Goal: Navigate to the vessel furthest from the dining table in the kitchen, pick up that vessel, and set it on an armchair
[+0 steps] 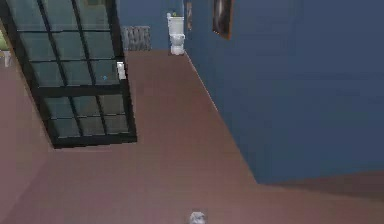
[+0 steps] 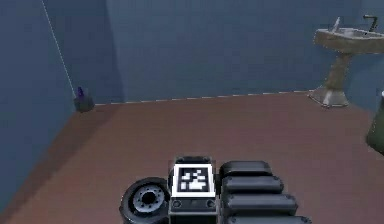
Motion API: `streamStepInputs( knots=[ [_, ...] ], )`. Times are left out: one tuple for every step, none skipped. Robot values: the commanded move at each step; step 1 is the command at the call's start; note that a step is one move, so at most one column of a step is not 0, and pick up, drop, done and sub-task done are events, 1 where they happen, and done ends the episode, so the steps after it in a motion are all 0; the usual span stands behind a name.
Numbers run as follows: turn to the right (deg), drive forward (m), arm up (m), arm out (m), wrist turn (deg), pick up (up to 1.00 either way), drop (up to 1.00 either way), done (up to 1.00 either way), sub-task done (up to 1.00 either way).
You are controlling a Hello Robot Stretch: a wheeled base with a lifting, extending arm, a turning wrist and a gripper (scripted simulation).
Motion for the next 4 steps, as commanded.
streamStepInputs(
  knots=[
    [-9.0, 0.0, 0.0, 0.0, 0.0, 0.0, 0.0, 0.0, 0.0],
    [0.0, 0.4, 0.0, 0.0, 0.0, 0.0, 0.0, 0.0, 0.0],
    [45.0, 0.0, 0.0, 0.0, 0.0, 0.0, 0.0, 0.0, 0.0],
    [15.0, 0.0, 0.0, 0.0, 0.0, 0.0, 0.0, 0.0, 0.0]
  ],
)
